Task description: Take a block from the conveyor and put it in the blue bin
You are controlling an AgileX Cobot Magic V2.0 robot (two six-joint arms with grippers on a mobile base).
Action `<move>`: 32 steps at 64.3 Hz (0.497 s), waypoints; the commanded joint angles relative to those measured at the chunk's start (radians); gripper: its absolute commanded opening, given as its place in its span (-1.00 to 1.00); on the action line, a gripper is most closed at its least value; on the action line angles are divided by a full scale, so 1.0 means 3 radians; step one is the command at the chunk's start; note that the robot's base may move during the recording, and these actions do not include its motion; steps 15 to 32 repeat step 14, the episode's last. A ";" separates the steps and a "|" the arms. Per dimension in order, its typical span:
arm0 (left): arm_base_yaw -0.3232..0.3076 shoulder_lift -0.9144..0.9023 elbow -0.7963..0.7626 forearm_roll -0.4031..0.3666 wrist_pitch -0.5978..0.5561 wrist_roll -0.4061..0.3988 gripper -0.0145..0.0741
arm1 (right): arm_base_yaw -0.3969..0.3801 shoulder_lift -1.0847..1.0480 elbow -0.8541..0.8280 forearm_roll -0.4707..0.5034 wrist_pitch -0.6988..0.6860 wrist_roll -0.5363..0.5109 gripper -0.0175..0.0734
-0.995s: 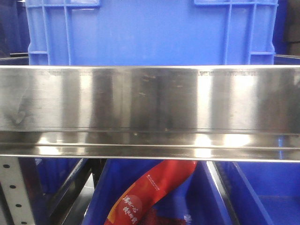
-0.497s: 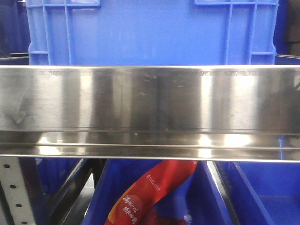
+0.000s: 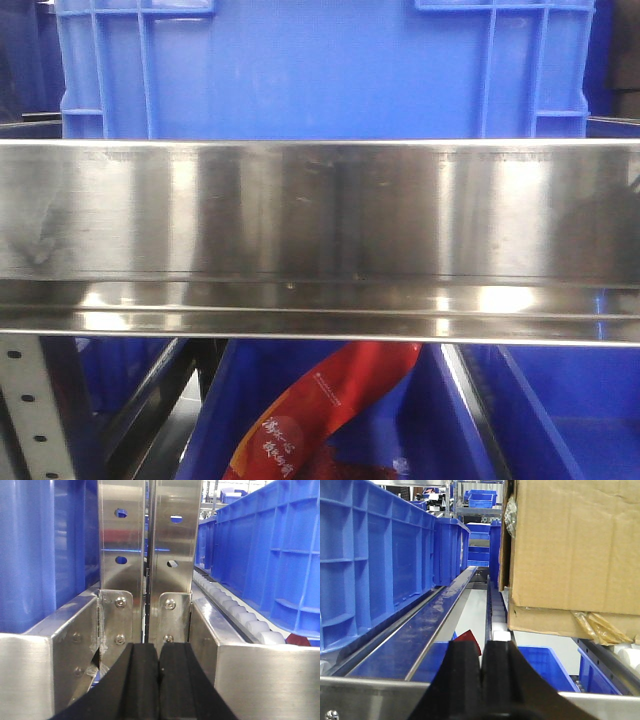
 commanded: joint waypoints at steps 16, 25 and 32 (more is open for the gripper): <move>0.0004 -0.0019 -0.0007 0.0005 -0.0061 -0.0026 -0.92 | -0.0020 -0.0009 0.0006 -0.0020 -0.0088 0.0010 -0.97; 0.0004 -0.0019 -0.0007 0.0005 -0.0061 -0.0026 -0.92 | -0.0020 -0.0009 0.0006 -0.0020 -0.0088 0.0010 -0.97; 0.0004 -0.0019 -0.0007 0.0005 -0.0061 -0.0026 -0.92 | -0.0020 -0.0009 0.0006 -0.0020 -0.0088 0.0010 -0.97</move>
